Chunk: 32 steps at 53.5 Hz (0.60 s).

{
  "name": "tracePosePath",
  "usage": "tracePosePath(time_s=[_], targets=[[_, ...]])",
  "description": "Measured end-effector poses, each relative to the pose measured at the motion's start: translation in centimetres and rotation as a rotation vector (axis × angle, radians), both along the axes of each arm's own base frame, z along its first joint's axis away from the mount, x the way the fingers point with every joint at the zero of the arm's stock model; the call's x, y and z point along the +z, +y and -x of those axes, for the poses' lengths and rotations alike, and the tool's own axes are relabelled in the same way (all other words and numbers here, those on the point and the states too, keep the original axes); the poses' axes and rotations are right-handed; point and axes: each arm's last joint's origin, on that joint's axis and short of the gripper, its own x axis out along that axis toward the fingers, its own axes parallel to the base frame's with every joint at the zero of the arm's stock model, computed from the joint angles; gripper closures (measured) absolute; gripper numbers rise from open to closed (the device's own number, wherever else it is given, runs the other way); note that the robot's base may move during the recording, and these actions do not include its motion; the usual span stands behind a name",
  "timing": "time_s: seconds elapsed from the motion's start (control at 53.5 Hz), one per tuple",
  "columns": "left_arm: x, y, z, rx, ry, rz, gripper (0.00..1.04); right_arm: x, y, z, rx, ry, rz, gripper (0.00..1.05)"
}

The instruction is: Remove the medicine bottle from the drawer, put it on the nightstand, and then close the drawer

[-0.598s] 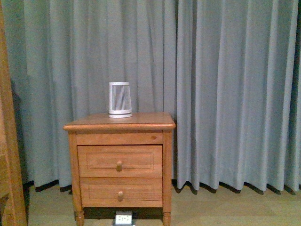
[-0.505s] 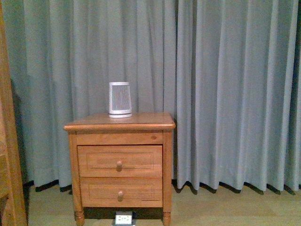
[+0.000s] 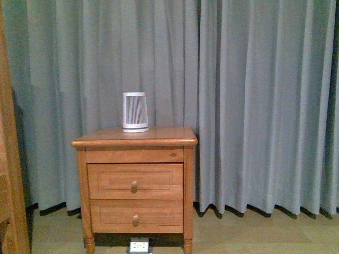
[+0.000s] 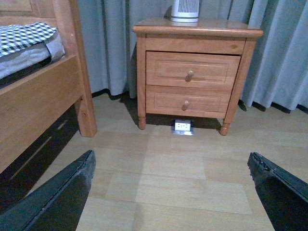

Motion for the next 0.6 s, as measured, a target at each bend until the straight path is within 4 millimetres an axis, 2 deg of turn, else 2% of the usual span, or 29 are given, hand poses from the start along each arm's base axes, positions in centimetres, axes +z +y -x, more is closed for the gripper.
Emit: tracePosePath(time_s=[0.598], targets=[[0.00,0.00,0.00,0.000,0.000,0.000,0.07,0.00,0.00,0.00,0.000,0.000,0.000,0.07]])
